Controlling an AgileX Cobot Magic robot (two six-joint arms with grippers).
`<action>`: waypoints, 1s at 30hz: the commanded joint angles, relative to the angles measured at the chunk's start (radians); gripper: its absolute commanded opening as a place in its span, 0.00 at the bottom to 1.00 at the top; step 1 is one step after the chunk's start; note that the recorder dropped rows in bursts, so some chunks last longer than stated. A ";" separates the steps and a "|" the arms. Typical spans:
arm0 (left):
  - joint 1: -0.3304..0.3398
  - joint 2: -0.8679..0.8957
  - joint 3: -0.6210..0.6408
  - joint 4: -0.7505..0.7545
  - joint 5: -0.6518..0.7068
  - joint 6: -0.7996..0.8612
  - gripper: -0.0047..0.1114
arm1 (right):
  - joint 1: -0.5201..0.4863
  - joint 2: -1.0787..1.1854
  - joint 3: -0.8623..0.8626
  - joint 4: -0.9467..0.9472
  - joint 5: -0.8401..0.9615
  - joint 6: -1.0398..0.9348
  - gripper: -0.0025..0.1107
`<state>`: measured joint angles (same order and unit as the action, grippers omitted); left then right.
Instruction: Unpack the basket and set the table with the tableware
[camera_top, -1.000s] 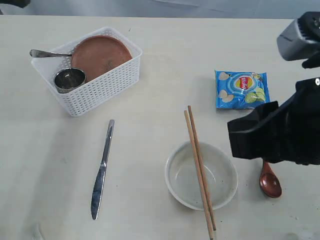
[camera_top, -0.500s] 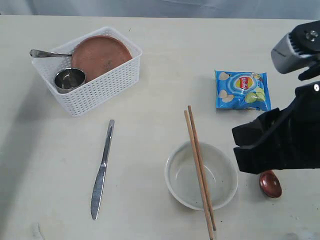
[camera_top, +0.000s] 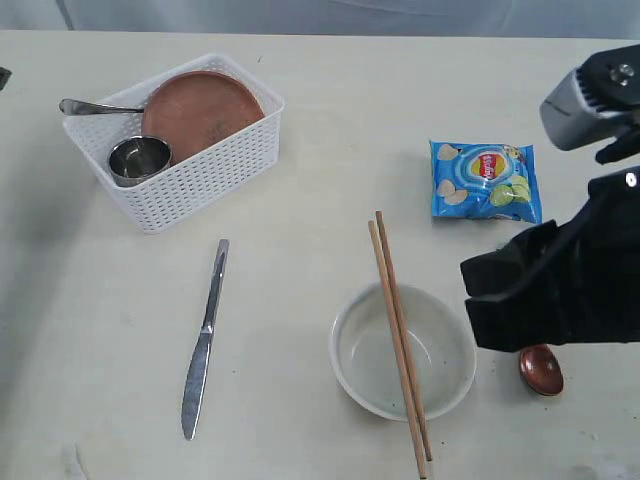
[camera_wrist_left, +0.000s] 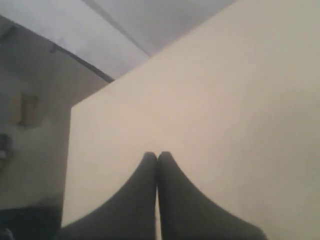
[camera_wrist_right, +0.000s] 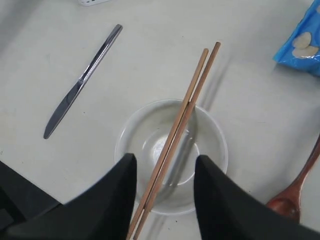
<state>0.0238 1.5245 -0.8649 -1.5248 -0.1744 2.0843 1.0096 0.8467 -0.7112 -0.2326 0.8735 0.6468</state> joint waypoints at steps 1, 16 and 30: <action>0.002 -0.004 -0.044 -0.220 -0.113 -0.074 0.04 | 0.004 -0.007 0.002 0.003 -0.006 -0.011 0.35; 0.022 0.070 -0.380 -0.040 -0.195 0.014 0.04 | 0.004 -0.007 0.002 0.003 -0.008 -0.016 0.35; 0.132 0.032 -0.529 -0.220 0.403 -0.440 0.04 | 0.004 -0.005 0.004 -0.001 -0.011 -0.015 0.35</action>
<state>0.1269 1.5747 -1.3876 -1.7437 -0.1531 1.8206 1.0096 0.8467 -0.7112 -0.2307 0.8699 0.6367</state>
